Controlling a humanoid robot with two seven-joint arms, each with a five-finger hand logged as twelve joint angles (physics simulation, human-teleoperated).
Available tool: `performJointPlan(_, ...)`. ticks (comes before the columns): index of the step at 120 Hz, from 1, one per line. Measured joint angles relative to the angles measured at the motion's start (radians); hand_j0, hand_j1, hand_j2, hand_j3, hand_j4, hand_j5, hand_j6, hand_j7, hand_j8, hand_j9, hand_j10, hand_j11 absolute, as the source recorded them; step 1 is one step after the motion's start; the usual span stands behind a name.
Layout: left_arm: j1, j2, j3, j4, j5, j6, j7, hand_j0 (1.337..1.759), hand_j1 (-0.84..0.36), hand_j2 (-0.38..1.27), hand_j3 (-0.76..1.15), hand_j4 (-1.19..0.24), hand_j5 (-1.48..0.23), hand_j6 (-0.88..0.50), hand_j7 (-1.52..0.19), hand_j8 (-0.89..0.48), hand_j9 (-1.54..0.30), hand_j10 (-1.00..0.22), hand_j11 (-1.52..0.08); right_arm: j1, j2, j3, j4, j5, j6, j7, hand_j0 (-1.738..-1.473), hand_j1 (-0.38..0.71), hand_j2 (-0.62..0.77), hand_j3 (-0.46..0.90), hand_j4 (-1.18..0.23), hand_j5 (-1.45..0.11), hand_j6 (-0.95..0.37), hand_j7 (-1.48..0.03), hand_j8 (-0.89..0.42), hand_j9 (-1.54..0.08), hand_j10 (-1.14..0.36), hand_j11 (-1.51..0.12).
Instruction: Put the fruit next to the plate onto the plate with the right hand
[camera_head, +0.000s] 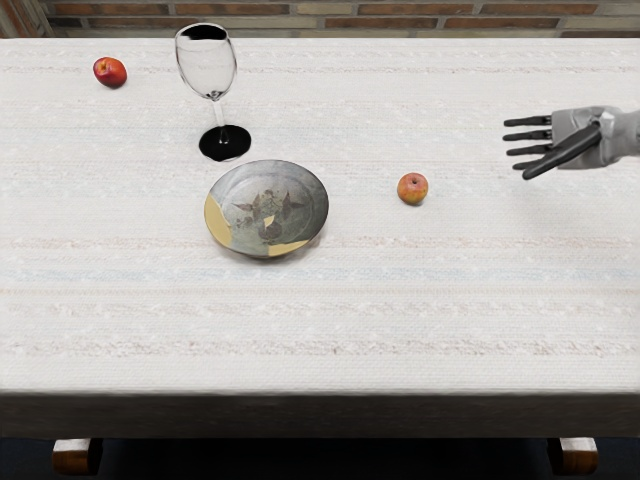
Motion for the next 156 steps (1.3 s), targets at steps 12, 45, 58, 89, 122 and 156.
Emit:
performJointPlan(12, 0.0, 0.0, 0.0, 0.0, 0.0, 0.0, 0.0, 1.658, 0.35, 0.0, 0.0, 0.0, 0.0, 0.0, 0.0, 0.0, 0.0, 0.0, 0.0, 0.006, -0.001, 0.005, 0.003, -0.001, 0.0, 0.0, -1.658, -0.35, 0.0, 0.0, 0.0, 0.0, 0.0, 0.0, 0.0, 0.0, 0.0, 0.0)
performJointPlan(45, 0.023, 0.0, -0.007, 0.0, -0.002, 0.0, 0.0, 1.658, 0.35, 0.0, 0.0, 0.0, 0.0, 0.0, 0.0, 0.0, 0.0, 0.0, 0.0, 0.085, 0.015, -0.023, 0.033, -0.074, 0.0, 0.0, -1.658, -0.35, 0.0, 0.0, 0.0, 0.0, 0.0, 0.0, 0.0, 0.0, 0.0, 0.0)
performJointPlan(58, 0.034, 0.0, -0.009, 0.0, -0.002, 0.0, 0.0, 1.658, 0.35, 0.0, 0.0, 0.0, 0.0, 0.0, 0.0, 0.0, 0.0, 0.0, 0.0, 0.137, 0.035, -0.049, 0.141, -0.211, 0.0, 0.0, -1.658, -0.35, 0.0, 0.0, 0.0, 0.0, 0.0, 0.0, 0.0, 0.0, 0.0, 0.0)
performJointPlan(89, 0.031, 0.0, -0.008, 0.0, -0.002, 0.0, 0.0, 1.658, 0.35, 0.0, 0.0, 0.0, 0.0, 0.0, 0.0, 0.0, 0.0, 0.0, 0.0, 0.316, 0.119, -0.326, 0.293, -0.323, -0.002, 0.0, -1.658, -0.35, 0.0, 0.0, 0.0, 0.0, 0.0, 0.0, 0.0, 0.0, 0.0, 0.0)
performJointPlan(122, 0.03, 0.0, -0.002, 0.0, -0.002, 0.0, 0.0, 1.658, 0.35, 0.0, 0.0, 0.0, 0.0, 0.0, 0.0, 0.0, 0.0, 0.0, 0.0, 0.393, 0.281, -0.587, 0.311, -0.359, -0.313, 0.0, -1.658, -0.35, 0.0, 0.0, 0.0, 0.0, 0.0, 0.0, 0.0, 0.0, 0.0, 0.0)
performJointPlan(156, 0.031, 0.0, -0.001, 0.0, -0.002, 0.0, 0.0, 1.658, 0.35, 0.0, 0.0, 0.0, 0.0, 0.0, 0.0, 0.0, 0.0, 0.0, 0.0, 0.401, 0.344, -0.64, 0.313, -0.447, -0.487, 0.0, -1.658, -0.35, 0.0, 0.0, 0.0, 0.0, 0.0, 0.0, 0.0, 0.0, 0.0, 0.0)
